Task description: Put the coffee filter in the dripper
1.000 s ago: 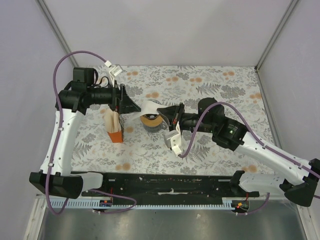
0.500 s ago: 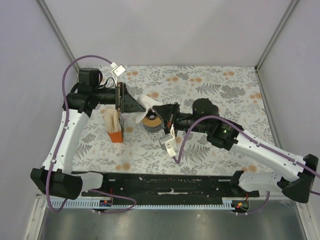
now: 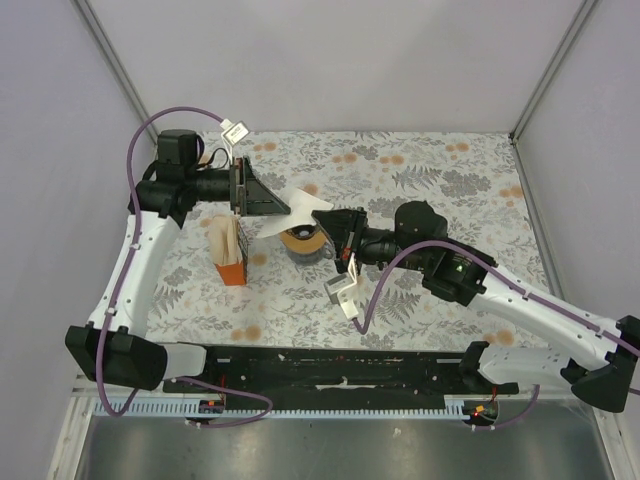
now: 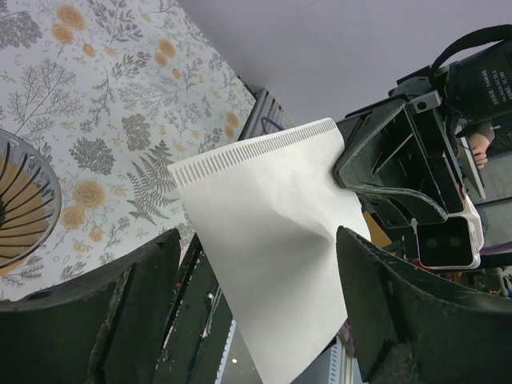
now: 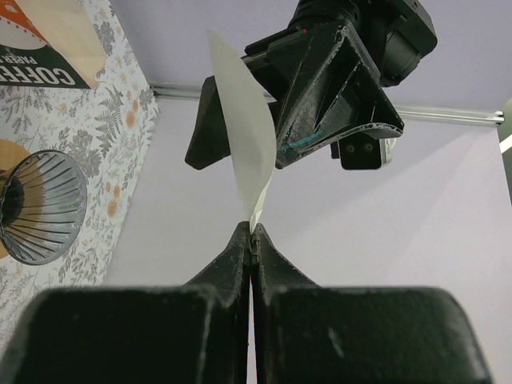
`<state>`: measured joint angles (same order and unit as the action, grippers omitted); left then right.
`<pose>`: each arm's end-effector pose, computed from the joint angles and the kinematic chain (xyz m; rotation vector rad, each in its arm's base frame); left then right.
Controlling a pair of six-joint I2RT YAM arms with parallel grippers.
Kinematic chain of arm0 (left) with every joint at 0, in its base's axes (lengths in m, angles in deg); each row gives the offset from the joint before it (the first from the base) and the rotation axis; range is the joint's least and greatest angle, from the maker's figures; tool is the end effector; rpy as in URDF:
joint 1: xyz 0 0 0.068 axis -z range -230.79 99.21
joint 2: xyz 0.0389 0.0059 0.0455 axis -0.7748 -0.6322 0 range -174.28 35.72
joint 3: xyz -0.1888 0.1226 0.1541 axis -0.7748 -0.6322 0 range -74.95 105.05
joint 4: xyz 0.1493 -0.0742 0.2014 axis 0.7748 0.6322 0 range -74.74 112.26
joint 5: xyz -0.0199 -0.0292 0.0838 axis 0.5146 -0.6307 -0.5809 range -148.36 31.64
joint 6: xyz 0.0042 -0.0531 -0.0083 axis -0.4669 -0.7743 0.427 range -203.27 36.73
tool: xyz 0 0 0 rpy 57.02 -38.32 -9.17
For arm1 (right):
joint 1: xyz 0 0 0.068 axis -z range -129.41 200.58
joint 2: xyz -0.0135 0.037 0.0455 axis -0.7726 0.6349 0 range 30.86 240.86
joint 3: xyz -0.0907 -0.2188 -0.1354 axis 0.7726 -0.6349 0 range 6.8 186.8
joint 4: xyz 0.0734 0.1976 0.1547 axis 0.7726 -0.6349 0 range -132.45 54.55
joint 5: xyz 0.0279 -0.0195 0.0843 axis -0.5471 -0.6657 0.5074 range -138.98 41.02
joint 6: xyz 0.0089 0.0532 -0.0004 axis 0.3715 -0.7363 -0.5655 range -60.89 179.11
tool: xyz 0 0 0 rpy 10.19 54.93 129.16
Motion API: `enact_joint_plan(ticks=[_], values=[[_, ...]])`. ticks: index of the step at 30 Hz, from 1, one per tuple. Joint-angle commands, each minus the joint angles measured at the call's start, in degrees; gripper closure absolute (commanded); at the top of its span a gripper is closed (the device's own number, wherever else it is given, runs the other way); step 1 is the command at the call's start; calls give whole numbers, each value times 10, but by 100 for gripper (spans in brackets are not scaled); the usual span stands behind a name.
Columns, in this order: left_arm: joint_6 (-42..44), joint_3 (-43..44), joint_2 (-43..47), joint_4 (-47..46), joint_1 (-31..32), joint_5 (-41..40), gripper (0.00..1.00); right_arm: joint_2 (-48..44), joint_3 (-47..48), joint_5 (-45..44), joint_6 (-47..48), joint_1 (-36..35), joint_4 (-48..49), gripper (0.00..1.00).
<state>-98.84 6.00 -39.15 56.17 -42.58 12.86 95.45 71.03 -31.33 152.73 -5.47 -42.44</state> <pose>0.2511 -0.0703 0.4051 0.6028 1.9928 -1.5763 0.1358 0.2210 0.3966 -1.6841 0.2183 -0.2290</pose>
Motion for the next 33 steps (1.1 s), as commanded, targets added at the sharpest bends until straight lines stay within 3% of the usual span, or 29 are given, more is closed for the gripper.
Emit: enact_joint_plan(ticks=[1,3,6,7,11,12,16,21,24,33], values=[[-45,9,7,-45,9,23,18,-11,-2,6,12,-3,17,100],[-57,-4,10,-58,18,26,23,-4,1,12,14,-3,19,100],[-68,-16,15,-72,21,39,40,7,8,12,13,-3,22,100],[-68,-18,17,-72,21,44,47,9,8,12,10,-3,26,100],[-67,-26,24,-77,21,50,95,10,7,17,-20,-3,44,100],[-66,-26,24,-76,21,50,98,9,7,13,-42,-2,54,100],[-50,-20,20,-69,19,39,98,4,-3,-12,-182,17,136,62],[68,38,22,21,17,-63,98,-46,-69,42,-463,94,243,27],[110,53,39,29,17,-133,98,-68,-111,109,-642,134,287,18],[114,51,41,30,18,-146,98,28,-148,222,-1050,151,443,15]])
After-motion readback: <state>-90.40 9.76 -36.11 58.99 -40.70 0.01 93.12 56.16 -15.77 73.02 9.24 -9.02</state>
